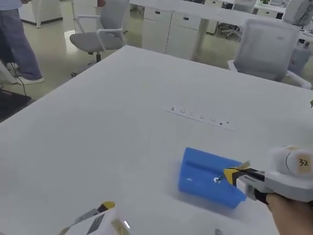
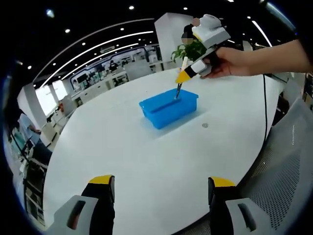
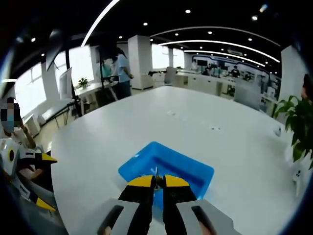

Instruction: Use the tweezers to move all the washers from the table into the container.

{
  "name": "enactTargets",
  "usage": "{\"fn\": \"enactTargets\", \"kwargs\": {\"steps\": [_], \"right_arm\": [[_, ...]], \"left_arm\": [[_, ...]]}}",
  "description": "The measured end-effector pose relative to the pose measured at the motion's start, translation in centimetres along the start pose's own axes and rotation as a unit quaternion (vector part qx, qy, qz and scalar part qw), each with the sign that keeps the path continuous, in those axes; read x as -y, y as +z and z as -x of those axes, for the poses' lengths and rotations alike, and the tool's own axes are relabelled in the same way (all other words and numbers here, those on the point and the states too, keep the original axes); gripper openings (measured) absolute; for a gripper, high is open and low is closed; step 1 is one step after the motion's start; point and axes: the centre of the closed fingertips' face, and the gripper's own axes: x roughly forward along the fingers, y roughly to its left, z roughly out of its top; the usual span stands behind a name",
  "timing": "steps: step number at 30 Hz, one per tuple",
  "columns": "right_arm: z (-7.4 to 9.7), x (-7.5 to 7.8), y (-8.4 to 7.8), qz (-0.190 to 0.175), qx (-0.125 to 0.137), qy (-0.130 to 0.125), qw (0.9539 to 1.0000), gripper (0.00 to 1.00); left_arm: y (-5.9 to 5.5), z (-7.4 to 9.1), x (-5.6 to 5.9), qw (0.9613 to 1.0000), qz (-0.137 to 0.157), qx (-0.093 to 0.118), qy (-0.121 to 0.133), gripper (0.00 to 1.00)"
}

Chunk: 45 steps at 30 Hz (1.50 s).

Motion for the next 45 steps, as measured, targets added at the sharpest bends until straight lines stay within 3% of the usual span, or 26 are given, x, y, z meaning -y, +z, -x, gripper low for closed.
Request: {"fn": "enactTargets", "kwargs": {"steps": [4,15,26,27,31,35,45], "right_arm": [[-1.0,0.0,-0.7,0.005,-0.02,0.005,0.9998,0.02],[-2.9,0.4,-2.4,0.044,-0.067,0.001,0.9968,0.02],[-3.6,-0.2,-4.1,0.025,-0.086,0.008,0.996,0.03],[-3.6,-0.1,-3.8,0.025,-0.075,0.008,0.9968,0.03],[-3.4,-0.1,-3.8,0.017,-0.08,0.007,0.9966,0.03],[-3.2,0.1,-3.5,-0.011,-0.068,0.006,0.9976,0.03],[-1.2,0.0,-1.1,-0.016,-0.029,0.0,0.9995,0.03]], "left_arm": [[0.3,0.1,-0.1,0.9999,0.006,0.01,0.001,0.8],[0.3,0.2,-0.1,1.0,0.003,0.008,0.002,0.79],[0.4,0.3,-0.5,0.9998,0.003,0.013,0.013,0.78],[0.4,0.4,-0.5,0.9998,0.003,0.013,0.013,0.78],[0.3,0.3,-0.3,0.9999,0.0,0.009,0.009,0.78],[0.4,0.3,-0.4,0.9999,-0.002,0.011,0.012,0.78],[0.5,0.3,-0.4,0.9998,-0.006,0.012,0.014,0.78]]}}
